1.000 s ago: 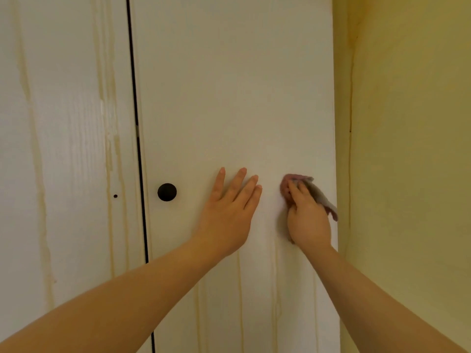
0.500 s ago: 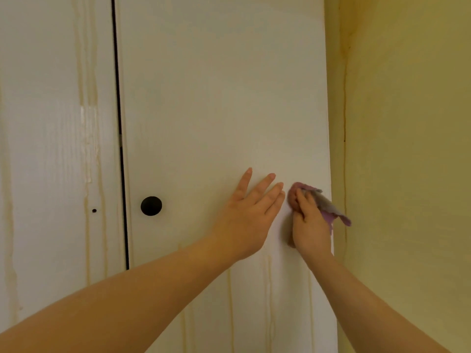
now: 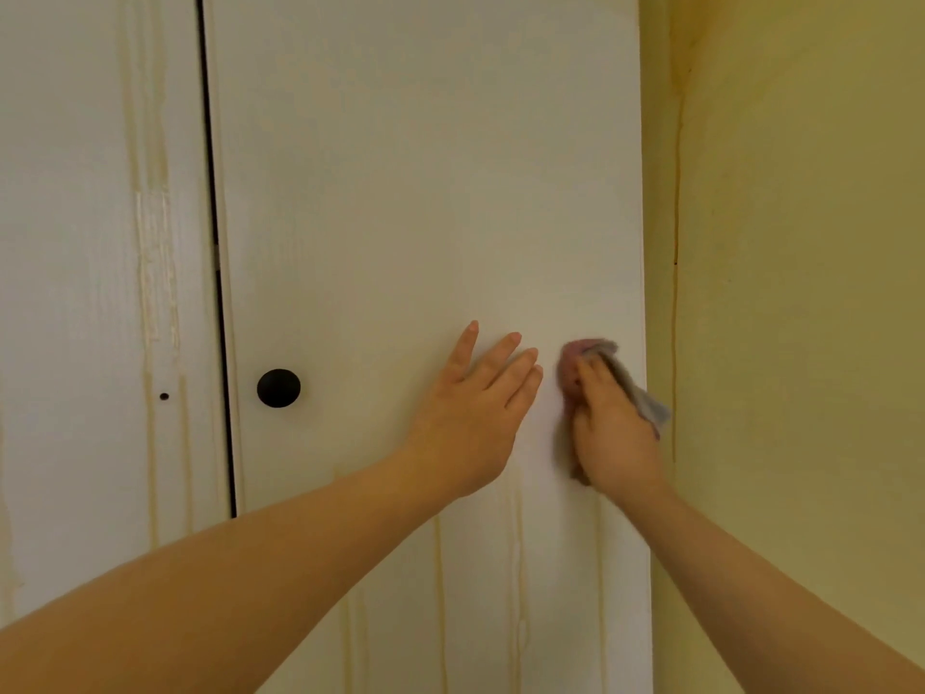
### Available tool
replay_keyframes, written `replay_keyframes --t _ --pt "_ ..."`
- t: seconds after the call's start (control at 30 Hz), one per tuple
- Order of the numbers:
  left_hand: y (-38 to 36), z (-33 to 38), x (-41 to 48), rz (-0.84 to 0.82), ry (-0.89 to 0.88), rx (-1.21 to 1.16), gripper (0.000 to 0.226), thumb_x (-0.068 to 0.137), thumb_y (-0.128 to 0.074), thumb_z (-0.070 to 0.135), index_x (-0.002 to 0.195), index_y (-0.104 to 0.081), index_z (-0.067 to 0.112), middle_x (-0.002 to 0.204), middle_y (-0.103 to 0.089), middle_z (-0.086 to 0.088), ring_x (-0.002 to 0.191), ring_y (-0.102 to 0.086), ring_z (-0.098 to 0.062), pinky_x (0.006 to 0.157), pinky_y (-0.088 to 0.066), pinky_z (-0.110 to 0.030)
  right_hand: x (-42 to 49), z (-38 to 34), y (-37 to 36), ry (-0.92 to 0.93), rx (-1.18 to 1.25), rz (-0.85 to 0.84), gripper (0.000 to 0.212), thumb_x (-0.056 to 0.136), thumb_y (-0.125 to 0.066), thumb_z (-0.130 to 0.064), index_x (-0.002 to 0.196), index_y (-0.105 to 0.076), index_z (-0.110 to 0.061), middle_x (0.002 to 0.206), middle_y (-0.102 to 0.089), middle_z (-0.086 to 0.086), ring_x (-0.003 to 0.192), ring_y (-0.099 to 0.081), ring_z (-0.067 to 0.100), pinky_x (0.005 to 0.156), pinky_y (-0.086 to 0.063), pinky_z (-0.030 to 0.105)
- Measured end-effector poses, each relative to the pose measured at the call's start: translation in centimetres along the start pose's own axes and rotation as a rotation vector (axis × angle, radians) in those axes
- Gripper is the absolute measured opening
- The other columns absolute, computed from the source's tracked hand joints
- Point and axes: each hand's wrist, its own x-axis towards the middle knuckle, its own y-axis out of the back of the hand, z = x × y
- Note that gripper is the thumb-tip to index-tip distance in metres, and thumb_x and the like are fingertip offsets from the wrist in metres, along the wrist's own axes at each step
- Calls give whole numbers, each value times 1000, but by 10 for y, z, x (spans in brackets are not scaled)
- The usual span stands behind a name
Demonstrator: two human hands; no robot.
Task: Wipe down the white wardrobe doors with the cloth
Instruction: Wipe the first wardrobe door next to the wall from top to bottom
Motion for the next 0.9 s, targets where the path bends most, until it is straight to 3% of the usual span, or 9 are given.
replay_keyframes --t 0.07,0.1,0.23,0.37,0.47,0.57,0.67,0.73,0.9 --pt "0 -1 -2 6 8 1 47 89 -35 23 124 -61 6 129 -59 -10 127 -49 -31 111 -13 -58 12 3 4 -199 25 17 53 95 -32 -4 145 -27 -18 147 -34 3 126 -43 25 100 -35 33" --pt "0 0 -4 13 15 2 47 89 -35 23 123 -62 6 129 -60 -10 126 -50 -31 110 -15 -58 7 -3 1 -193 -19 2 52 94 -31 -2 144 -28 -15 147 -35 4 124 -45 25 96 -36 31" --pt "1 3 -14 1 -14 42 47 89 -38 24 128 -57 7 140 -50 -9 135 -36 -33 112 -8 -57 -28 -5 -15 61 -32 -19 51 94 -34 -4 143 -34 -17 149 -33 1 131 -38 18 105 -34 30" --pt "5 11 -22 16 -14 8 45 89 -41 22 128 -58 6 143 -46 -10 136 -37 -33 113 -6 -55 -20 11 3 -344 71 1 49 97 -30 -10 143 -30 -27 132 -50 8 110 -51 28 84 -37 29" --pt "8 11 -29 4 18 -14 47 90 -36 23 128 -57 5 143 -47 -11 135 -39 -33 112 -8 -55 -34 2 -6 -266 -36 -62 44 93 -32 1 135 -41 -9 121 -52 9 103 -53 25 76 -36 28" --pt "7 10 -35 -25 30 -15 48 91 -34 24 128 -57 6 142 -47 -12 134 -40 -34 111 -9 -56 -50 0 -16 -76 -7 -47 42 92 -33 3 131 -46 -4 130 -51 9 115 -50 23 87 -36 22" --pt "9 14 -37 -29 26 -20 48 90 -35 25 129 -57 7 142 -48 -11 134 -39 -34 112 -7 -56 -41 2 -5 -245 87 -37 49 95 -30 -4 142 -35 -19 137 -45 1 106 -49 17 83 -34 20" --pt "12 17 -38 -25 9 -14 48 89 -38 26 131 -55 8 143 -46 -10 135 -37 -34 113 -6 -56 -36 -1 -5 -332 73 -70 54 95 -29 -2 145 -28 -21 138 -43 3 107 -50 21 81 -37 25" --pt "15 14 -40 -26 17 -30 48 91 -35 26 132 -54 8 143 -47 -11 135 -38 -34 112 -7 -55 -45 0 -14 -169 16 7 51 91 -34 -1 138 -40 -19 138 -47 4 124 -46 25 100 -39 49"
